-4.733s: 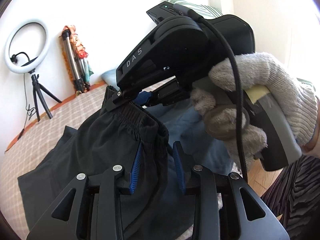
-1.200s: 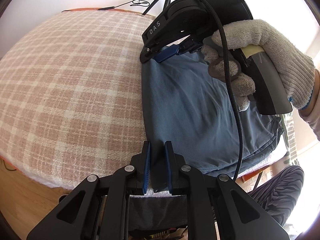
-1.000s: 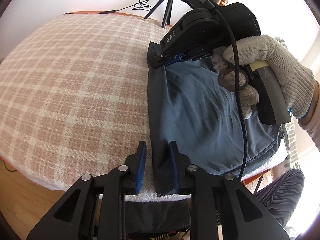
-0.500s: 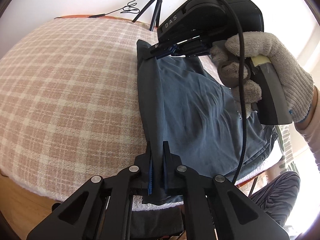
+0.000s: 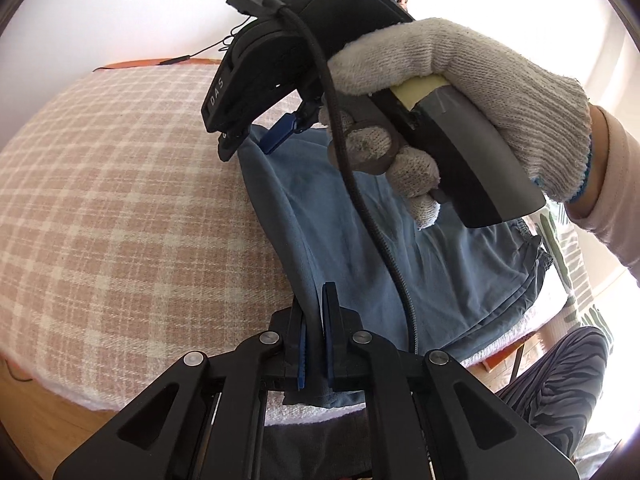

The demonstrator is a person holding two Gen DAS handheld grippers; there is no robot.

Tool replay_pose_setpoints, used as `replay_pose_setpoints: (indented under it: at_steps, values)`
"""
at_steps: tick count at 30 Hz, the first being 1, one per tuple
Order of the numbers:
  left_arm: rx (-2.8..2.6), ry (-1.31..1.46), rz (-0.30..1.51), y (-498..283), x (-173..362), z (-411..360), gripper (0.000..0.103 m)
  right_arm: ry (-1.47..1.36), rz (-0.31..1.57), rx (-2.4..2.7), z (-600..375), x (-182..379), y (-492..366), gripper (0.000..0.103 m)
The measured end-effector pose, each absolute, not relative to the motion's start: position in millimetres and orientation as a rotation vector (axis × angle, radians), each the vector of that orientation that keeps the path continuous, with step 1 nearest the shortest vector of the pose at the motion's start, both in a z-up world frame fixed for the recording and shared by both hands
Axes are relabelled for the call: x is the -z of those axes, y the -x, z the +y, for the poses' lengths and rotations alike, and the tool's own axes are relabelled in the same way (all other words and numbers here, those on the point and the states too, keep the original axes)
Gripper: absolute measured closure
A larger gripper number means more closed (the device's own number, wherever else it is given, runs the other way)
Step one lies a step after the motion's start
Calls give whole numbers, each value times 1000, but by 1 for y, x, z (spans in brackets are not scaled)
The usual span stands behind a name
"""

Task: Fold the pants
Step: 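Lift the held edge with both tools and fold the trousers over on themselves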

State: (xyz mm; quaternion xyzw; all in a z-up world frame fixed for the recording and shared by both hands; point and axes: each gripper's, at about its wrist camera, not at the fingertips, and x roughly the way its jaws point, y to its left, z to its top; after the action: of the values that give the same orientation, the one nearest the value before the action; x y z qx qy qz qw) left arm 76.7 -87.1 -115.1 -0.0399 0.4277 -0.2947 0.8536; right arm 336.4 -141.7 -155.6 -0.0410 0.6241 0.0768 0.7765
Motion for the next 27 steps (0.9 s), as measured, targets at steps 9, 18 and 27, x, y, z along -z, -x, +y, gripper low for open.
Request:
replay_pose_setpoints:
  at_steps: [9, 18, 27]
  values:
    - [657, 160, 884, -83, 96, -69, 100, -94, 1213, -203, -181, 117, -322, 103]
    - [767, 206, 842, -73, 65, -82, 100, -262, 1080, -235, -226, 68, -290, 103]
    - [881, 178, 766, -58, 28, -126, 100, -361, 958, -220, -285, 27, -254, 103]
